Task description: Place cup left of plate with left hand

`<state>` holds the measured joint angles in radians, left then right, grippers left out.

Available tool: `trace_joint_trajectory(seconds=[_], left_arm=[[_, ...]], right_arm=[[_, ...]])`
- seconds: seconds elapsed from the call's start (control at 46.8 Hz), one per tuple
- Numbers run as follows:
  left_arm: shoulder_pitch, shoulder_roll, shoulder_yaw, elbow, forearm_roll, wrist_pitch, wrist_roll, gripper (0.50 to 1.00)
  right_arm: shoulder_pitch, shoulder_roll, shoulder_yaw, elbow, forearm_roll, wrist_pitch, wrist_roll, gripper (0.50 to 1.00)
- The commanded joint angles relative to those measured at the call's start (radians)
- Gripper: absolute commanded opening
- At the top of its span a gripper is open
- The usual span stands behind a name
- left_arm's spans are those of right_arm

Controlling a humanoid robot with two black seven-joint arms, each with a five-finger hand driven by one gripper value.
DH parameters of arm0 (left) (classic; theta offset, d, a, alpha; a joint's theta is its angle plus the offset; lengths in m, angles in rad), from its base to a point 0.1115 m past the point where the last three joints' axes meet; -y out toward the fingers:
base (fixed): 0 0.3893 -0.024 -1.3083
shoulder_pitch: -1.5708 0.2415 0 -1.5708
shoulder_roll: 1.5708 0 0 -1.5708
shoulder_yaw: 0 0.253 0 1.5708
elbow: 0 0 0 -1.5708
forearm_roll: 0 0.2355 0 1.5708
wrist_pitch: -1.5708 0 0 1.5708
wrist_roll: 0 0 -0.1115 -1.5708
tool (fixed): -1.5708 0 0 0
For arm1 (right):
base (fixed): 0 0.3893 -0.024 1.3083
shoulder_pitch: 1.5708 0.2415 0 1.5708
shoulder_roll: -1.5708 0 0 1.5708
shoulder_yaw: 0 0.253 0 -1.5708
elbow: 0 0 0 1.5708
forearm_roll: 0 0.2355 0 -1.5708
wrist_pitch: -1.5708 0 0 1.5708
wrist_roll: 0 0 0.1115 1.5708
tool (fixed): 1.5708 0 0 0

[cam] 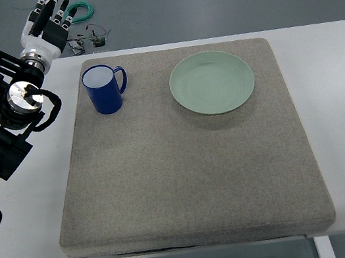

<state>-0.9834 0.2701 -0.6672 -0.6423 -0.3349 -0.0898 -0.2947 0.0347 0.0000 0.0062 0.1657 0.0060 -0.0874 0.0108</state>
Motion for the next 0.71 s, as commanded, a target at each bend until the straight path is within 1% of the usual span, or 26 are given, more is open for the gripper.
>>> trace_joint_trajectory(seconds=[0.0, 0.171, 0.363, 0.492, 0.556, 0.684], left_arm=[[0.0, -0.002, -0.029, 0.021, -0.001, -0.033, -0.004, 0.994], [-0.008, -0.02, -0.077, 0.076, -0.009, -0.048, -0.004, 0.994], [-0.012, -0.02, -0.12, 0.085, -0.015, -0.067, -0.003, 0.994], [-0.012, -0.02, -0.134, 0.085, -0.016, -0.119, -0.003, 0.994], [-0.012, -0.022, -0.134, 0.085, -0.015, -0.143, -0.003, 0.994], [-0.012, -0.026, -0.134, 0.101, -0.012, -0.149, -0.004, 0.994]], right_arm=[[-0.001, 0.0, 0.0, 0.0, 0.0, 0.0, 0.0, 0.934], [-0.001, 0.0, 0.0, 0.0, 0.0, 0.0, 0.0, 0.934], [-0.001, 0.0, 0.0, 0.0, 0.0, 0.0, 0.0, 0.934], [-0.001, 0.0, 0.001, 0.0, -0.001, -0.011, 0.0, 0.934], [0.001, 0.0, 0.003, 0.015, 0.003, 0.002, 0.0, 0.934], [0.001, 0.0, 0.005, 0.015, 0.003, -0.002, -0.003, 0.934]])
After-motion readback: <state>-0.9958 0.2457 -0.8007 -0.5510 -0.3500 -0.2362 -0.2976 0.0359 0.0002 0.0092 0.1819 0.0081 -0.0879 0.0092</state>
